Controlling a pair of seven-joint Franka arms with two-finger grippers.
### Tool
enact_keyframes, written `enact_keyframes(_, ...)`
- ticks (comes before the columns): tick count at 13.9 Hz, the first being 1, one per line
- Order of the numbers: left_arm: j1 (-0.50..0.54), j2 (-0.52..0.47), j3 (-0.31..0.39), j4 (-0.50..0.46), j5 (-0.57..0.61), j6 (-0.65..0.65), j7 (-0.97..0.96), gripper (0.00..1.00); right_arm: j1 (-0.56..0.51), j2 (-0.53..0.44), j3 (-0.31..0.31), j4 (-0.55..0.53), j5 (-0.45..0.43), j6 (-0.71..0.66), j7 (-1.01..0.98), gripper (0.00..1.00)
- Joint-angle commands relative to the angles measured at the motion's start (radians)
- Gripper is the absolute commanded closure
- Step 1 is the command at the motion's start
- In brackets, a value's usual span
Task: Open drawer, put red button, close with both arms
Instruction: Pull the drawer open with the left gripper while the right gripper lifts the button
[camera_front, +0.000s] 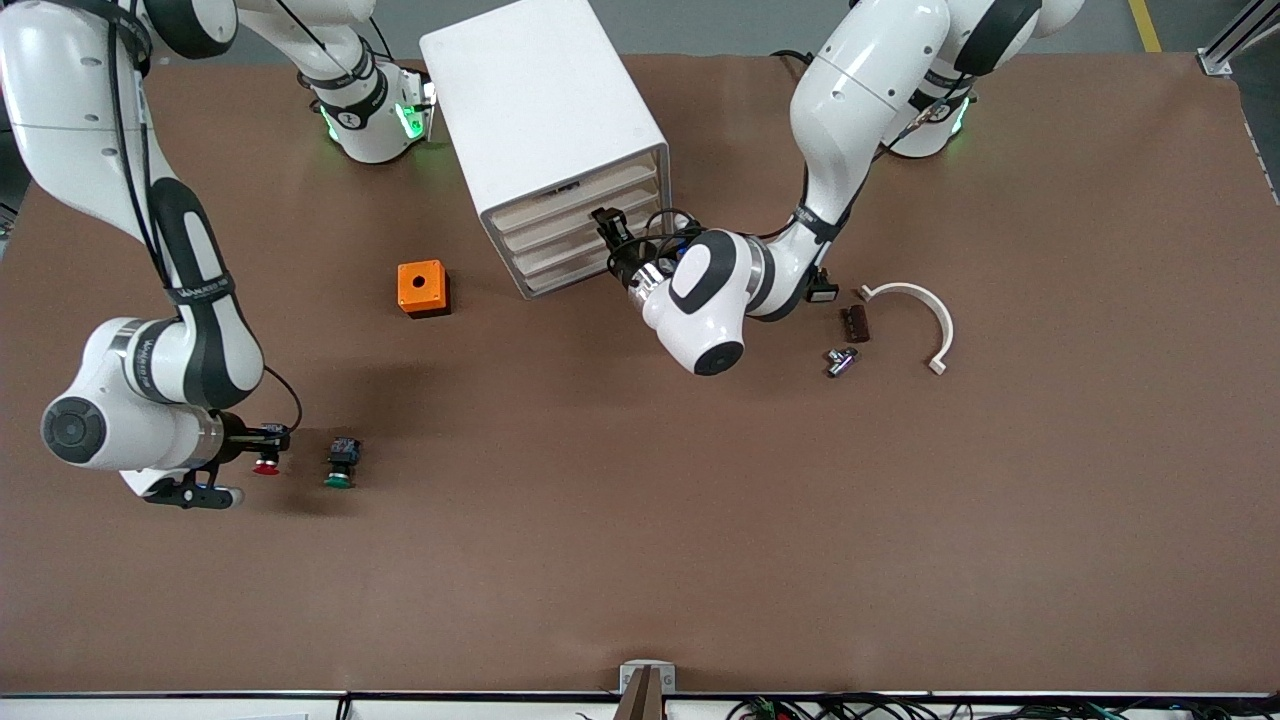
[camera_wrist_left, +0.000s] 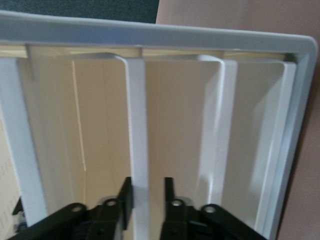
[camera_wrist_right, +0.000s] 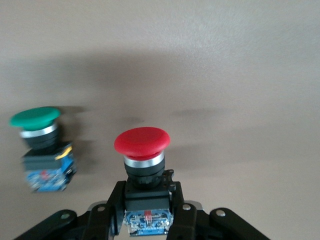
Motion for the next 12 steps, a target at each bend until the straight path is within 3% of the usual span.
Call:
enact_keyframes(1, -0.025, 0.011, 0.009, 0.022, -0.012, -0.004, -0.019, 0.84, -0.003, -0.071, 0.011, -0.005, -0.017, -0.074, 0.025, 0.89)
enact_keyframes(2, -0.031, 0.013, 0.009, 0.022, -0.011, -0.004, -0.019, 0.84, -0.001, -0.089, 0.014, -0.002, -0.017, -0.1, 0.05, 0.89)
enact_keyframes(4, -0.027, 0.014, 0.009, 0.022, -0.01, -0.004, -0.016, 1.0, 0.034, -0.141, 0.014, -0.002, -0.017, -0.17, 0.132, 0.89)
enact_keyframes(12, 0.122, 0.014, 0.02, 0.08, 0.003, -0.005, -0.009, 1.0, 0.305, -0.273, 0.016, 0.006, -0.02, -0.433, 0.71, 0.89)
